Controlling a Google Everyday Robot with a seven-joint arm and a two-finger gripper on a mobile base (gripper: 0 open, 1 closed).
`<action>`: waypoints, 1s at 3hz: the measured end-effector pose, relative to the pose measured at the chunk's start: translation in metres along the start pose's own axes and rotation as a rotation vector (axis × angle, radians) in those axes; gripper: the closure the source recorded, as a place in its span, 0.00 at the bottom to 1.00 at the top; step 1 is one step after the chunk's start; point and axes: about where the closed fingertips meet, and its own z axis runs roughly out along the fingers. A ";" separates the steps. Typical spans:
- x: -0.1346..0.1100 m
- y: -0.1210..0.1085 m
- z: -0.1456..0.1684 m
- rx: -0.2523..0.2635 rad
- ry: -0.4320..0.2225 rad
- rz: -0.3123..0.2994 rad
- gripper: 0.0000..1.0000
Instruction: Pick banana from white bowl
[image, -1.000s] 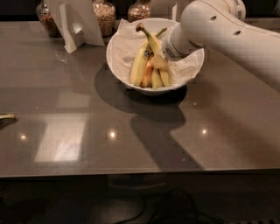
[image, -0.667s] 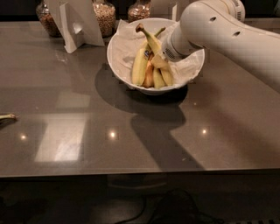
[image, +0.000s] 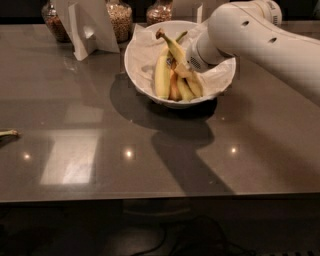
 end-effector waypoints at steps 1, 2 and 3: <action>-0.002 0.000 -0.008 -0.007 -0.012 -0.009 1.00; -0.010 0.004 -0.027 -0.037 -0.033 -0.053 1.00; -0.018 0.007 -0.052 -0.078 -0.045 -0.117 1.00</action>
Offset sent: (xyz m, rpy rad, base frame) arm -0.0335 0.0010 0.0436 -0.0208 -0.0215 0.1540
